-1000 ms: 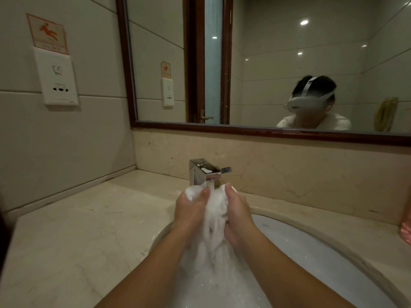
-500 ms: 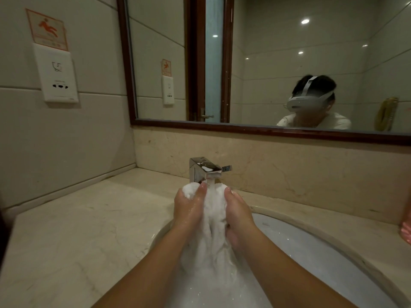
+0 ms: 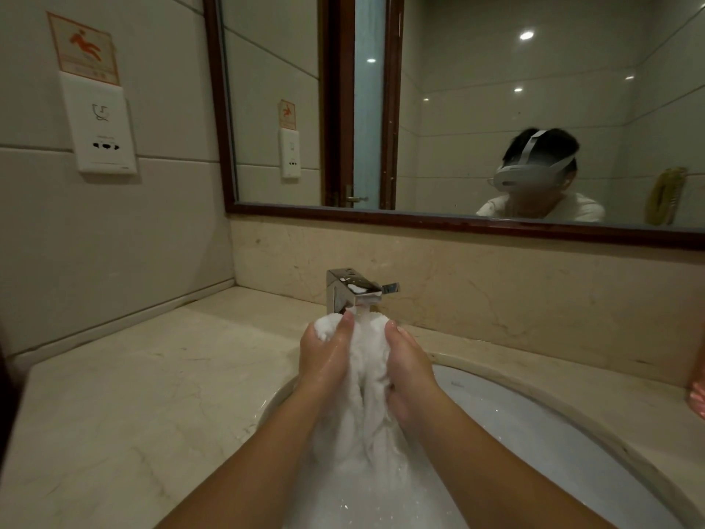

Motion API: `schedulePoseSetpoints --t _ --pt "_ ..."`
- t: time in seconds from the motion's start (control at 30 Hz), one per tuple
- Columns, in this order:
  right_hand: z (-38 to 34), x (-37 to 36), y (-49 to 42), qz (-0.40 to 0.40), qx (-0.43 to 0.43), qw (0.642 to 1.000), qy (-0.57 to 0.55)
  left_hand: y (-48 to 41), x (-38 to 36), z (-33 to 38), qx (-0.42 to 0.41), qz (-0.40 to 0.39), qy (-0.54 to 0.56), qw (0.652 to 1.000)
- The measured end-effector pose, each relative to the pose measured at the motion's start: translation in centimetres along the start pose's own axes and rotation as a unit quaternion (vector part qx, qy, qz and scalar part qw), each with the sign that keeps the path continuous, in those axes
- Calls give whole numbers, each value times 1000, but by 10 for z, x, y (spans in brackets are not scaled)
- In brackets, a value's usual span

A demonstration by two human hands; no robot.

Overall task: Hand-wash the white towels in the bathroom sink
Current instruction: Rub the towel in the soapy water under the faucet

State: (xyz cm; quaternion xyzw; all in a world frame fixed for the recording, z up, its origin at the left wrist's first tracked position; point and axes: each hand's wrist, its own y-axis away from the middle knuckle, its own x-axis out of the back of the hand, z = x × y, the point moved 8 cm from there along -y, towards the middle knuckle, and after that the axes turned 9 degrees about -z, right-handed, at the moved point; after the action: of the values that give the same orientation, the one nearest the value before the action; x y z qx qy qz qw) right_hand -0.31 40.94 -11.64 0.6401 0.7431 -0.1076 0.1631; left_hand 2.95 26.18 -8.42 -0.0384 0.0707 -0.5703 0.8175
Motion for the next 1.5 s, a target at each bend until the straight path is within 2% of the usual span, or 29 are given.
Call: schedulePoseSetpoints --t 0.1,0.23,0.37,0.53,0.67,0.77,0.87,0.93,1.03,1.17,1.3,1.43,1.5 --pt "-3 -5 5 -26 -4 1000 13 1 0 -1 3 -5 0 1000" --pt "-9 -15 13 -59 13 997 41 -1 -9 -5 15 -59 41 997" --pt "-12 -18 14 -57 38 996 64 1 -11 -6 33 -79 88 992" --pt "-14 -26 23 -67 39 992 102 1 2 -7 57 -5 119 991" --pt "-14 -18 26 -89 83 955 270 -4 16 -11 60 47 198 977" --pt "-12 -8 21 -69 81 947 303 -7 22 -16 70 69 261 960" --pt "-15 -2 17 -25 65 956 285 -10 22 -16 62 60 278 957" --pt "-15 1 14 5 44 977 211 -9 19 -11 45 47 253 965" --pt "-19 -3 13 4 -3 995 104 -3 2 -8 56 -30 171 983" --pt "-31 -7 17 -22 9 996 90 10 -15 -11 112 -113 111 981" --pt "-28 -11 18 -41 18 997 61 5 -9 -9 88 -63 73 991" --pt "-15 -18 27 -133 -10 985 110 4 7 -16 116 13 186 976" --pt "-10 -16 25 -149 -6 979 140 1 14 -14 105 33 206 972"
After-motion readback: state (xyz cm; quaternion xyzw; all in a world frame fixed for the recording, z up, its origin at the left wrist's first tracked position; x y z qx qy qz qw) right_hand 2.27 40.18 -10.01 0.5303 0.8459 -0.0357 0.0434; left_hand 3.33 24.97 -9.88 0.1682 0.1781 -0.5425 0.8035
